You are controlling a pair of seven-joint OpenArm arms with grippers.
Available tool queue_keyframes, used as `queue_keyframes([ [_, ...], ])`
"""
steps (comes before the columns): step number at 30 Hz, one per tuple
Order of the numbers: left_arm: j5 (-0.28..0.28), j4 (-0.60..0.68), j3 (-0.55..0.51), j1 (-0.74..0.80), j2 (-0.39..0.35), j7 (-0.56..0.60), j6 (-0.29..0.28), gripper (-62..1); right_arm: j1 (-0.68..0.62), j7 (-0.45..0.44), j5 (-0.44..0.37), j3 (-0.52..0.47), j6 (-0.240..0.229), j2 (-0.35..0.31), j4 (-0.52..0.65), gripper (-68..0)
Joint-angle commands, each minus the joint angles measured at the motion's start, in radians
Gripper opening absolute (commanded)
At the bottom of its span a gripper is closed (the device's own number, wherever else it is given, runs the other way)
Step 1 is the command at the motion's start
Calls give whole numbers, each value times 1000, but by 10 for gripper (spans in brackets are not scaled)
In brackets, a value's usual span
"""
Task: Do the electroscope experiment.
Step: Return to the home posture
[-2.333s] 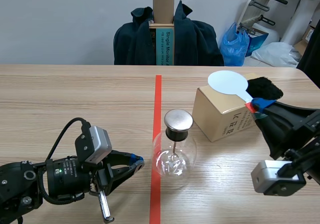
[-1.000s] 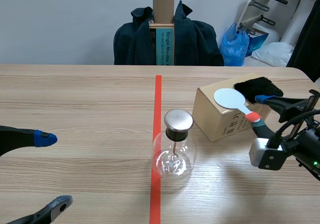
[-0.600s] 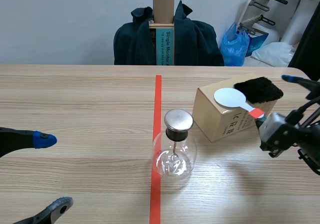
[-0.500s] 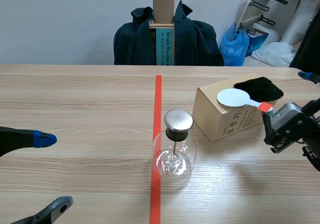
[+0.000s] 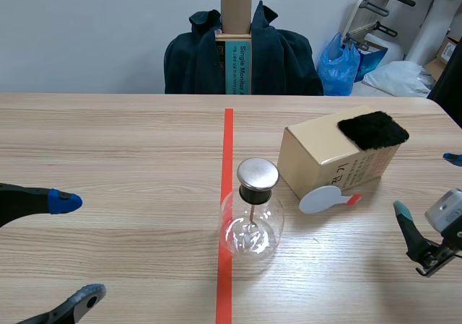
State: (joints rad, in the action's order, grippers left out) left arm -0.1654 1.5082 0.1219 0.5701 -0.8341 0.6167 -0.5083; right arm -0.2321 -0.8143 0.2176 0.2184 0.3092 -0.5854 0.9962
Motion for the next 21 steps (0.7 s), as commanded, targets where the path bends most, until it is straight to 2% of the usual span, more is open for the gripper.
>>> queue_keyframes([
  [1, -12, 16, -3, -5, 5, 13, -2, 14, -28, -42, -63, -1, 4, -38, 39, -133],
  [3, -18, 16, -3, -5, 5, 14, -2, 14, -76, -112, -234, -1, 3, -72, 82, -133],
  [4, -27, 16, -3, -5, 5, 13, -2, 14, -104, -156, -372, -1, 3, -91, 120, -133],
  [5, -34, 16, -3, -5, 5, 13, -2, 14, -125, -174, -470, -2, 3, -107, 158, -133],
  [7, -34, 16, -3, -5, 5, 13, -2, 14, -169, -169, -595, -6, 3, -148, 254, -133],
  [10, -34, 16, -3, -5, 5, 13, -2, 14, -224, -97, -760, -14, -13, -214, 397, -133],
  [16, -34, 16, -3, -5, 5, 13, -2, 14, -296, 169, -1144, -101, -30, -316, 594, -133],
  [18, -34, 16, -3, -5, 5, 11, -2, 14, -317, 241, -1188, -160, -47, -329, 625, -133],
  [21, -34, 16, -3, -5, 5, 10, -2, 14, -335, 375, -1132, -251, -87, -332, 661, -133],
])
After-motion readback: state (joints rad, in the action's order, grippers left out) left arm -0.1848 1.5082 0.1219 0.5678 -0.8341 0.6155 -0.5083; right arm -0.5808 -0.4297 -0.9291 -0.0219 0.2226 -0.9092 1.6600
